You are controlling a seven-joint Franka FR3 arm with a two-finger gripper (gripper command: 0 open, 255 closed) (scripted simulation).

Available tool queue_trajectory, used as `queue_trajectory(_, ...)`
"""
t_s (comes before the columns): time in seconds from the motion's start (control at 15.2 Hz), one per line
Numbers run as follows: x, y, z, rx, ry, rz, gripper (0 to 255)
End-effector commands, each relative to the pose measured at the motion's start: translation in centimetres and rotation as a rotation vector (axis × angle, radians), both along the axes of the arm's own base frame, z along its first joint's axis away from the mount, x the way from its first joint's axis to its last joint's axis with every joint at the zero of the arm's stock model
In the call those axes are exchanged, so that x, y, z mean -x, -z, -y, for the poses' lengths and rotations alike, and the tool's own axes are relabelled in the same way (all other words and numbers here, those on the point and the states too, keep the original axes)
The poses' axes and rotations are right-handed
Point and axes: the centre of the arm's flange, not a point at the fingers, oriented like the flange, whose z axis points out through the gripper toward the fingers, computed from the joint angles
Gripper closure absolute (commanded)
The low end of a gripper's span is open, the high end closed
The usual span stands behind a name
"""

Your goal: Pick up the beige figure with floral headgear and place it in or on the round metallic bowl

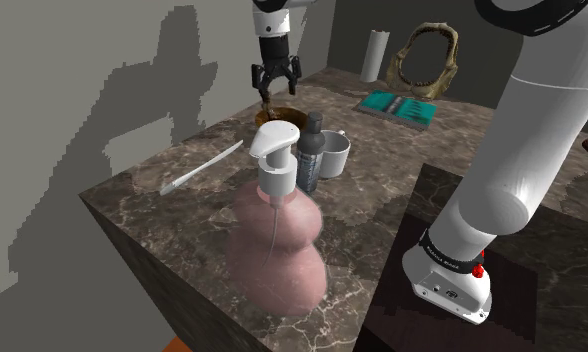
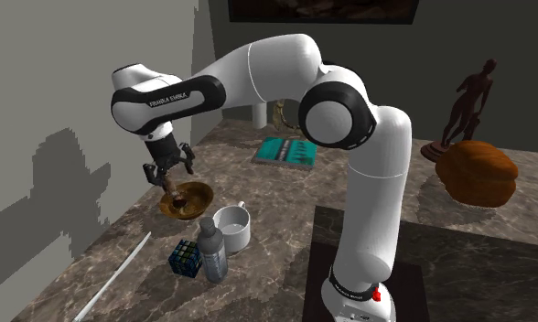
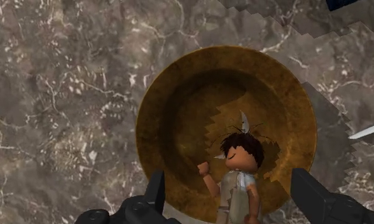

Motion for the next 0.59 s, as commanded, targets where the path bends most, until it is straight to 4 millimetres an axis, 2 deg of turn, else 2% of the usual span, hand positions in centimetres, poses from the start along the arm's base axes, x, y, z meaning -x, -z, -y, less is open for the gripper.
queue_trajectory(0.0, -0.7, -2.5, -0.1, 0.000, 0.000, -0.001, 0)
queue_trajectory(0.07, -0.8, -3.5, -0.1, 0.000, 0.000, -0.001, 0)
queue_trajectory(0.53, -0.8, -3.5, -0.1, 0.000, 0.000, -0.001, 0)
